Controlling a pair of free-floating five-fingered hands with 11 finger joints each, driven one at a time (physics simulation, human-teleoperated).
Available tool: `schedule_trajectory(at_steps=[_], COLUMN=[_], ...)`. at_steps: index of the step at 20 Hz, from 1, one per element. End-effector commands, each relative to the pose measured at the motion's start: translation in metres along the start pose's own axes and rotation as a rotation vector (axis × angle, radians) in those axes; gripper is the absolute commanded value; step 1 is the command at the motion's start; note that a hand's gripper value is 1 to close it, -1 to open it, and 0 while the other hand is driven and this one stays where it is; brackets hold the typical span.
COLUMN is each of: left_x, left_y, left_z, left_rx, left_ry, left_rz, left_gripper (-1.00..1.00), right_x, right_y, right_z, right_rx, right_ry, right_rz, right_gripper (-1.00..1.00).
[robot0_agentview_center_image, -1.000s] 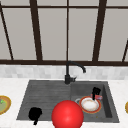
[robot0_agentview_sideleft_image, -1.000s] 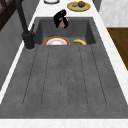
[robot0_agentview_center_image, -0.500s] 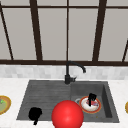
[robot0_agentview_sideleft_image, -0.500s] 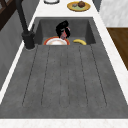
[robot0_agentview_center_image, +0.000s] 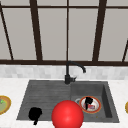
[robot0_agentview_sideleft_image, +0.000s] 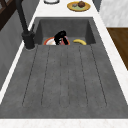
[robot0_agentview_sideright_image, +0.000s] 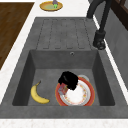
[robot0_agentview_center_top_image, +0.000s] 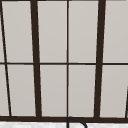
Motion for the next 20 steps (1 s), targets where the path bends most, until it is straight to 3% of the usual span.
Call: schedule_trajectory(at_steps=[1, 5, 8, 12, 13, 14, 15, 16, 20], left_x=[0.000, 0.000, 0.000, 0.000, 0.000, 0.000, 0.000, 0.000, 0.000], left_y=[0.000, 0.000, 0.000, 0.000, 0.000, 0.000, 0.000, 0.000, 0.000], left_z=[0.000, 0.000, 0.000, 0.000, 0.000, 0.000, 0.000, 0.000, 0.000], left_rx=[0.000, 0.000, 0.000, 0.000, 0.000, 0.000, 0.000, 0.000, 0.000], left_ry=[0.000, 0.000, 0.000, 0.000, 0.000, 0.000, 0.000, 0.000, 0.000], left_rz=[0.000, 0.000, 0.000, 0.000, 0.000, 0.000, 0.000, 0.000, 0.000], left_gripper=[0.00, 0.00, 0.00, 0.00, 0.00, 0.00, 0.00, 0.00, 0.00], right_x=[0.001, -0.006, -0.007, -0.004, -0.009, -0.008, -0.009, -0.005, 0.000], right_y=[0.007, -0.001, -0.005, 0.000, 0.022, 0.007, 0.004, 0.000, -0.022], right_z=[-0.015, -0.019, -0.026, -0.036, -0.041, -0.033, -0.031, -0.032, -0.023], right_rx=[-0.067, -0.057, -0.056, -0.117, -0.050, 0.026, 0.017, -0.003, -0.030], right_ry=[-0.042, -0.060, -0.045, -0.017, 0.010, -0.041, -0.045, -0.022, -0.023], right_rz=[0.086, 0.051, 0.074, 0.109, 0.032, -0.024, -0.031, 0.019, 0.051], right_gripper=[1.00, 1.00, 1.00, 1.00, 1.00, 1.00, 1.00, -1.00, -1.00])
